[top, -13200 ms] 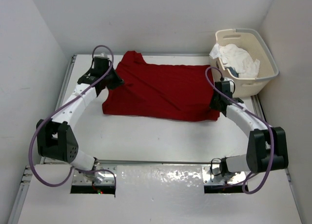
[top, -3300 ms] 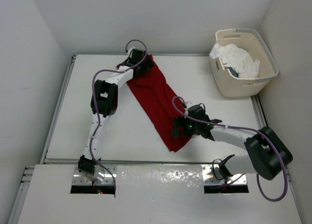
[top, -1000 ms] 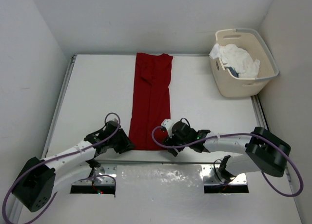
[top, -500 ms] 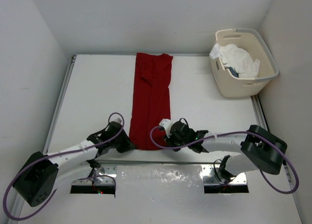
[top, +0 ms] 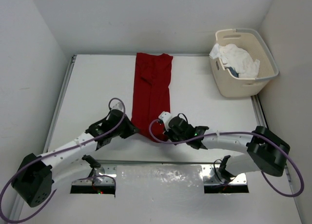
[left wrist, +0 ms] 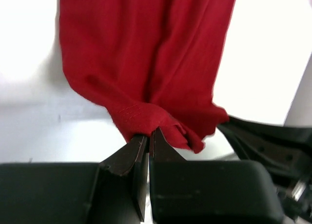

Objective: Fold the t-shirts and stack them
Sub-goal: Fold the folded rectangular tshirt in 1/3 of the way

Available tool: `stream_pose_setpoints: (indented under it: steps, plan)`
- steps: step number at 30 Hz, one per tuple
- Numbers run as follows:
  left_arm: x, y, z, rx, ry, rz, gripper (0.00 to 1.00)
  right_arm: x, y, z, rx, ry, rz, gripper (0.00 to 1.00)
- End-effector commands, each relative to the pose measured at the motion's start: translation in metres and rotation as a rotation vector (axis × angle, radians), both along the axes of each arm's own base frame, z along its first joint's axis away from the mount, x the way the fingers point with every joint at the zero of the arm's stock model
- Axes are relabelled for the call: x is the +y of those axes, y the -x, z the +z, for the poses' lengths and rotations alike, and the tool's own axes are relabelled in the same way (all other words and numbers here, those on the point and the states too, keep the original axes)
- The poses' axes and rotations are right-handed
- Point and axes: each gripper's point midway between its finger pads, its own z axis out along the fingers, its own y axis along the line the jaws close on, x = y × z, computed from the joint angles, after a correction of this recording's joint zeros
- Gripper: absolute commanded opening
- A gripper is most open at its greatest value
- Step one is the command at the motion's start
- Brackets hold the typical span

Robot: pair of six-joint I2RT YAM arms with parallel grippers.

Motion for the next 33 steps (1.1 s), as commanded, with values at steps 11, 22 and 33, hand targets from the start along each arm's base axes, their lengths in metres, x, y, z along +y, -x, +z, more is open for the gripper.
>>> stream_pose_setpoints:
  steps: [11,22,33]
  plan:
    - [-0.007,-0.163,0.096,-0.32,-0.036,0.13,0.0,0.014,-0.156,0.084,-0.159,-0.127,-0.267,0.0]
    - [-0.014,-0.258,0.118,-0.395,-0.122,0.114,0.0,0.024,-0.255,0.096,-0.152,-0.145,-0.306,0.0]
    - [-0.004,-0.306,0.083,-0.327,-0.176,0.122,0.0,0.01,-0.299,0.076,-0.117,-0.115,-0.391,0.0]
